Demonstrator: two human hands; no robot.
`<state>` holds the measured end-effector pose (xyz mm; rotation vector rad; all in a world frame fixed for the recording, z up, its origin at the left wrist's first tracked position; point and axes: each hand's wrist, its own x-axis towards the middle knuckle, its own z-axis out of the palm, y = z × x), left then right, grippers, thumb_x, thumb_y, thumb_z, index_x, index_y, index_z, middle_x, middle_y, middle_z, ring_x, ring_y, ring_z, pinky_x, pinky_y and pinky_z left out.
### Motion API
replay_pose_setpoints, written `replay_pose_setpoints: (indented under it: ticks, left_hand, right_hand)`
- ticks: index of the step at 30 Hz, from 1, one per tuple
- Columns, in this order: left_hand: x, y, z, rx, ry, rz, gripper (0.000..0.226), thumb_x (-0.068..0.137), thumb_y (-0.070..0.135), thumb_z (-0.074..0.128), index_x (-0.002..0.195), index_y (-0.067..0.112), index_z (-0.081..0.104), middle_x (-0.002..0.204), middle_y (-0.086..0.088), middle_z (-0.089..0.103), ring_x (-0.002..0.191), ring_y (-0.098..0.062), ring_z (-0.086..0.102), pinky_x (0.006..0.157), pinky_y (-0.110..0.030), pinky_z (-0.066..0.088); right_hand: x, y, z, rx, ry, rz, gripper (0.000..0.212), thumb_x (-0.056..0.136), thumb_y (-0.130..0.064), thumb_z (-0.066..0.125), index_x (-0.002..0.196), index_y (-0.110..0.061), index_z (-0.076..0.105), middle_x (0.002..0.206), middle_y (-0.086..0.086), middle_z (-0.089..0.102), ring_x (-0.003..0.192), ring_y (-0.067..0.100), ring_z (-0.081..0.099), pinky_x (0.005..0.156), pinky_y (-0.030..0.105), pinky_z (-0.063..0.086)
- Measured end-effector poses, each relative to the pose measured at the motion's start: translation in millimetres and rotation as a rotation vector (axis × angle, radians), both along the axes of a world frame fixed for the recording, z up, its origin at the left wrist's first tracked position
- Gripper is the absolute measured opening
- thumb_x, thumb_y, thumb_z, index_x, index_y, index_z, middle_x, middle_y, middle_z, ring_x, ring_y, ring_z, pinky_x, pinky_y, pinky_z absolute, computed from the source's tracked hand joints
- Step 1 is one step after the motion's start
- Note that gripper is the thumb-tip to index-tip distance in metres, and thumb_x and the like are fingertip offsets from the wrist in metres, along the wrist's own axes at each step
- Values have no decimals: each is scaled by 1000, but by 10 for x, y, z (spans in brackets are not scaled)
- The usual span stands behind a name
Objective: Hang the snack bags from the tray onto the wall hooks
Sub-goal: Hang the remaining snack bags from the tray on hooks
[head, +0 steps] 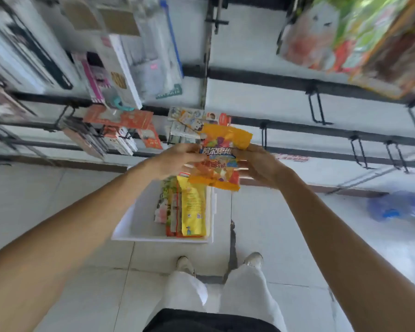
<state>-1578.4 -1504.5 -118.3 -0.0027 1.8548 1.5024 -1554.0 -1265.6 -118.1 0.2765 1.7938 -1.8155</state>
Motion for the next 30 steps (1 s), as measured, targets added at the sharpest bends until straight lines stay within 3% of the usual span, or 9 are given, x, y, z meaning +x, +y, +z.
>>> replay_pose_setpoints:
  ticks: [4,7,10,13,17,22,26,28,30]
  left_hand:
    - [-83,406,499,96,127,7,11,92,12,65,102,15,65,95,1,73,79,-10,70,76,-27,53]
    - [-48,698,858,115,246,10,14,91,14,67,104,16,66,92,4,72,78,-8,66,71,-24,54]
    - [51,986,1202,137,369,-23,20,87,14,72,106,14,67,98,0,73,84,-13,67,76,-25,53]
    - [207,1298,1483,142,498,-64,33,73,25,80,105,19,71,111,-6,74,105,-24,68,94,-34,52]
    - [421,1754,1760,194,541,-73,21,84,19,75,103,22,69,99,2,76,93,-19,71,91,-41,52]
    - [740,2304,2211,310,598,-38,14,87,33,70,99,27,73,104,6,74,108,-16,66,103,-43,47]
    - [968,2748,2511,354,696,-9,5,92,19,68,95,20,71,92,5,75,93,-11,70,88,-32,53]
    - [1065,2948,2621,348,742,6,6,91,15,68,87,19,70,79,7,73,79,-7,69,74,-23,51]
    - [1148,3144,2728,343,777,8,5,90,14,69,86,17,70,80,4,72,78,-13,67,68,-24,53]
  right_hand:
    - [67,330,651,34,198,-115,14,102,-15,54,109,-17,66,102,2,75,91,20,72,77,35,61]
    - [208,580,974,37,287,-209,19,98,-26,62,114,-17,68,109,7,75,98,27,72,84,40,60]
    - [454,757,1203,43,354,-211,18,94,-21,67,111,-17,69,107,9,75,91,26,72,80,38,59]
    - [678,958,1336,93,467,-300,13,92,-10,68,105,-13,70,98,9,74,85,24,69,74,32,59]
    - [970,1348,1609,91,573,-381,15,92,-6,67,107,-9,69,99,8,74,88,30,68,65,27,57]
    - [1416,1867,1872,165,659,-397,14,92,-12,69,104,-18,72,108,10,75,101,39,70,88,49,57]
    - [1752,2200,2090,215,728,-416,16,94,-10,67,109,-14,70,112,15,73,100,42,69,89,52,55]
    - [1899,2366,2186,229,733,-423,16,93,-11,67,109,-11,70,108,12,75,94,32,71,82,43,59]
    - [2033,2554,2324,276,752,-429,16,92,-16,69,108,-13,70,99,2,77,86,19,72,76,33,57]
